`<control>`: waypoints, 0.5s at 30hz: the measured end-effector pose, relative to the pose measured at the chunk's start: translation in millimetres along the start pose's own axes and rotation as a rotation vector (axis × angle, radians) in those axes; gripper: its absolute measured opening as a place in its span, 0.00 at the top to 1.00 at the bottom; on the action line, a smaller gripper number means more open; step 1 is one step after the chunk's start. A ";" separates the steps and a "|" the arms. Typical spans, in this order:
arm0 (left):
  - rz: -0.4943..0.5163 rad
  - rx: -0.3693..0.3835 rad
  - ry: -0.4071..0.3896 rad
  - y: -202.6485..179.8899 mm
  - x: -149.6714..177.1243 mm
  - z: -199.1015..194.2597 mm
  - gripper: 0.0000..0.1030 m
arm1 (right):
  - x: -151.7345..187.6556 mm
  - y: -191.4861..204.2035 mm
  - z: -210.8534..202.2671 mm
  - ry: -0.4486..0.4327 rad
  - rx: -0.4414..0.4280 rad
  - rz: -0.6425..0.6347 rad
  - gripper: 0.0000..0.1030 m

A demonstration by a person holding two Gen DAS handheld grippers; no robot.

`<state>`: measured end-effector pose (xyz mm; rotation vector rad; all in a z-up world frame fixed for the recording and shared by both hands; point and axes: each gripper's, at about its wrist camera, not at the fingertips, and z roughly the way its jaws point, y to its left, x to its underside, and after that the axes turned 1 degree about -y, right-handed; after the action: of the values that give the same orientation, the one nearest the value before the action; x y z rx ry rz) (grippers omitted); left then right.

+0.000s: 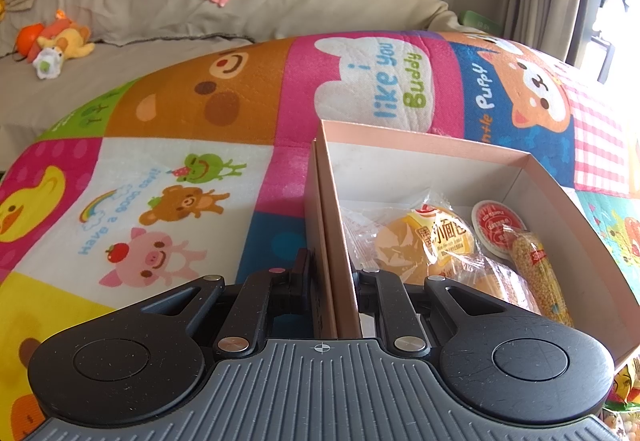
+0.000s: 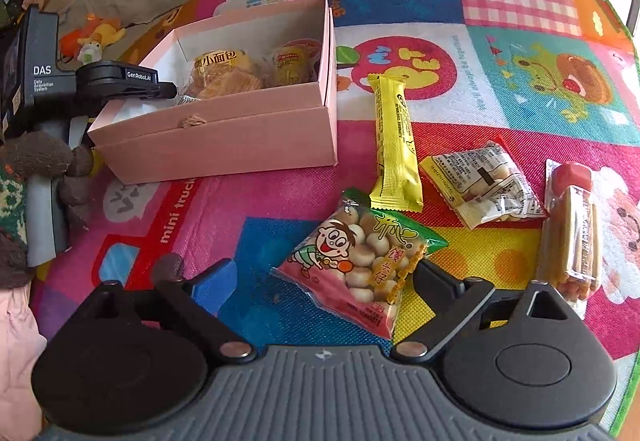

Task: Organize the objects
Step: 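Grasp the cartoon-printed snack bag with the right tool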

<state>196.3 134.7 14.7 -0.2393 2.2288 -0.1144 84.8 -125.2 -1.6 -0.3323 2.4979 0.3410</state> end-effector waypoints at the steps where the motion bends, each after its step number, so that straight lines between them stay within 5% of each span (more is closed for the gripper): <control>1: 0.000 0.000 0.000 -0.1 -0.1 0.0 0.85 | -2.4 0.0 2.2 -0.002 0.005 0.014 0.03; 4: 0.001 -0.001 0.000 -0.1 -0.1 0.0 0.85 | -6.8 4.5 9.0 -0.011 0.048 0.000 0.06; 8: 0.001 -0.001 0.000 -0.2 -0.1 0.0 0.85 | -3.5 13.1 9.7 -0.022 0.120 -0.104 0.25; 15: 0.001 -0.001 0.000 -0.2 -0.1 0.0 0.85 | 12.0 4.0 -16.7 0.026 0.098 -0.199 0.43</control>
<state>196.4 134.5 14.8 -0.2388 2.2287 -0.1121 65.3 -128.6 5.3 -0.5434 2.4702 0.1344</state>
